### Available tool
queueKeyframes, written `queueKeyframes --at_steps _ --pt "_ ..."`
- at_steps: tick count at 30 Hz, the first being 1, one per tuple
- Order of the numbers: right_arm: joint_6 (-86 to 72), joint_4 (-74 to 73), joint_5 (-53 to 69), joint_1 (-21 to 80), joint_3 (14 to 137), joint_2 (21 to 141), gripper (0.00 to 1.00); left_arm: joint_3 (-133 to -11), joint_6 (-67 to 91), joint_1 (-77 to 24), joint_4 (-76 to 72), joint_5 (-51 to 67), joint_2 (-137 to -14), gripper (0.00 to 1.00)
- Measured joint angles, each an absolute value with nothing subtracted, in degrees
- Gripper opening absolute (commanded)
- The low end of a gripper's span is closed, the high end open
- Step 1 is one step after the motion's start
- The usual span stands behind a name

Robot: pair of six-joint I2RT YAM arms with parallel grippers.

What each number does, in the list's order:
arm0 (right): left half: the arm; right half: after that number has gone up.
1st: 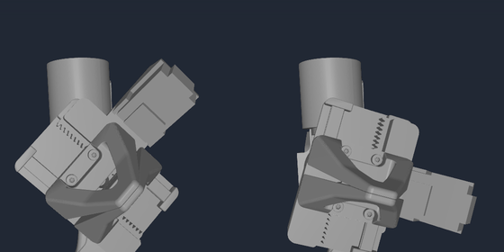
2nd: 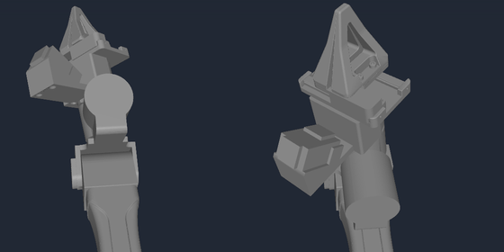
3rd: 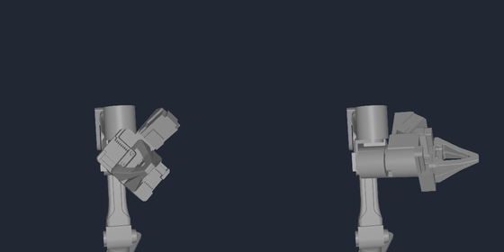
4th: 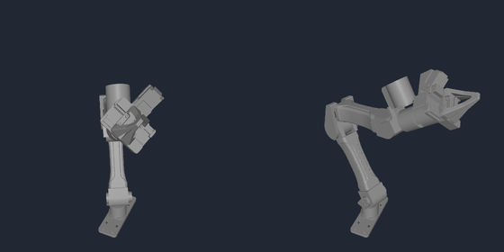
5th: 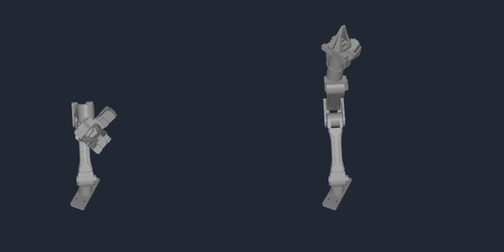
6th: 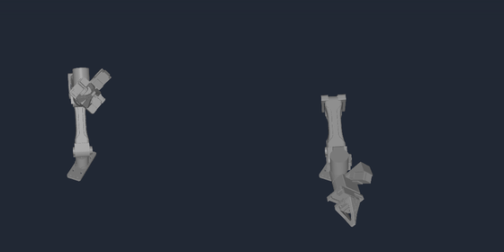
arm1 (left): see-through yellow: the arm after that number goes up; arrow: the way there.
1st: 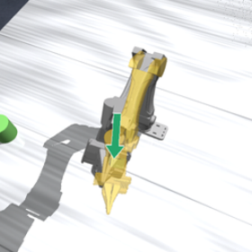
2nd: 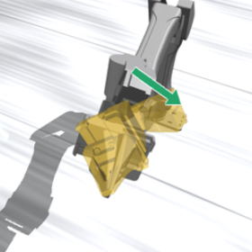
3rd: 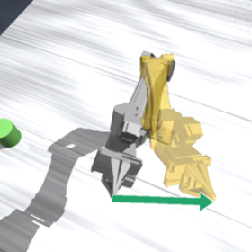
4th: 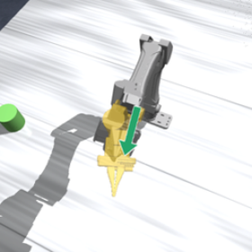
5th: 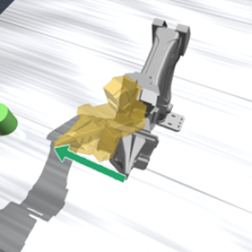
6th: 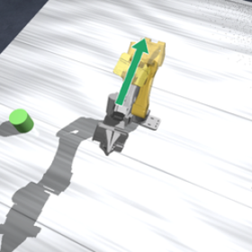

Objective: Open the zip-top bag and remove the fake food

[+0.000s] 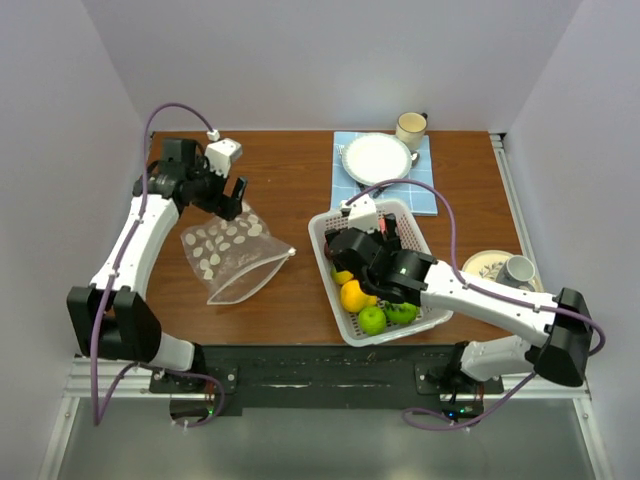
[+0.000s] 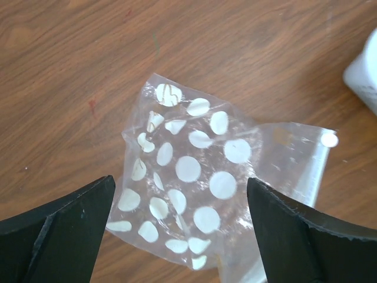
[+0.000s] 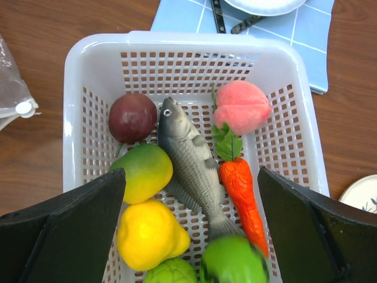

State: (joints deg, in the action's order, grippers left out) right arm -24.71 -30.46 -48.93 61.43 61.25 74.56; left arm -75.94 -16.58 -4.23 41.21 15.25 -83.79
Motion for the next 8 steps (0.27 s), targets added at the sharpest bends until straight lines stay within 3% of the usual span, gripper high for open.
queueKeyframes --at_steps 8 --pt "-24.0 -33.7 -47.7 61.4 61.5 68.8 0.99 -76.6 -15.1 -4.1 45.9 21.1 -77.5 1.00"
